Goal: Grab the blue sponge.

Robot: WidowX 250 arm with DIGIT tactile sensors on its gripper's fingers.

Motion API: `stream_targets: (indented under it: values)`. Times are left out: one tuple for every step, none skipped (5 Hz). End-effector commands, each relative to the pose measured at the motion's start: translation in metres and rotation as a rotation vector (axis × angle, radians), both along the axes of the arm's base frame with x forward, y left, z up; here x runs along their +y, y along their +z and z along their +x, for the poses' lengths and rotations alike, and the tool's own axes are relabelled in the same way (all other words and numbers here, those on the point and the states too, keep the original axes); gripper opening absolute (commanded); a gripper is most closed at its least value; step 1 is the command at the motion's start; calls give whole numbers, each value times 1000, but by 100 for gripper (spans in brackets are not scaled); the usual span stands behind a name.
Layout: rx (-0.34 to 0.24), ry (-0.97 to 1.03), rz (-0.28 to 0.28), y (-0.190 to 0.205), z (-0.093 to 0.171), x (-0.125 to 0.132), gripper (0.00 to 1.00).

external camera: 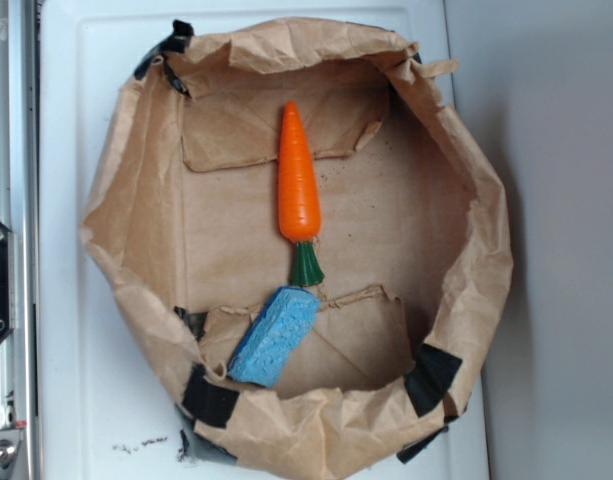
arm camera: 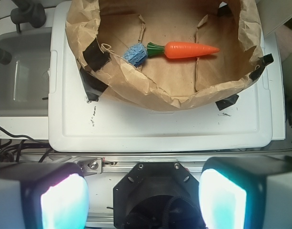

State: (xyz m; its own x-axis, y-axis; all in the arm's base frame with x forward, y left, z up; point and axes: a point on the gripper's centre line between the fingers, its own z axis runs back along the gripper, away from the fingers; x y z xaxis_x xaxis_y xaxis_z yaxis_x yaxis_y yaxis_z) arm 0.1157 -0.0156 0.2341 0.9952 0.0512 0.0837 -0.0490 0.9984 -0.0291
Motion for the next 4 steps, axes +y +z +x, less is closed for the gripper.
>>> stream_targets:
  values:
    - [-40, 222, -32, -7, 36, -3, 100]
    - [-76, 321, -50, -20, 35, -1, 100]
    - [-100, 356, -27, -50, 44, -7, 100]
    - [-96, 390, -10, -74, 62, -7, 100]
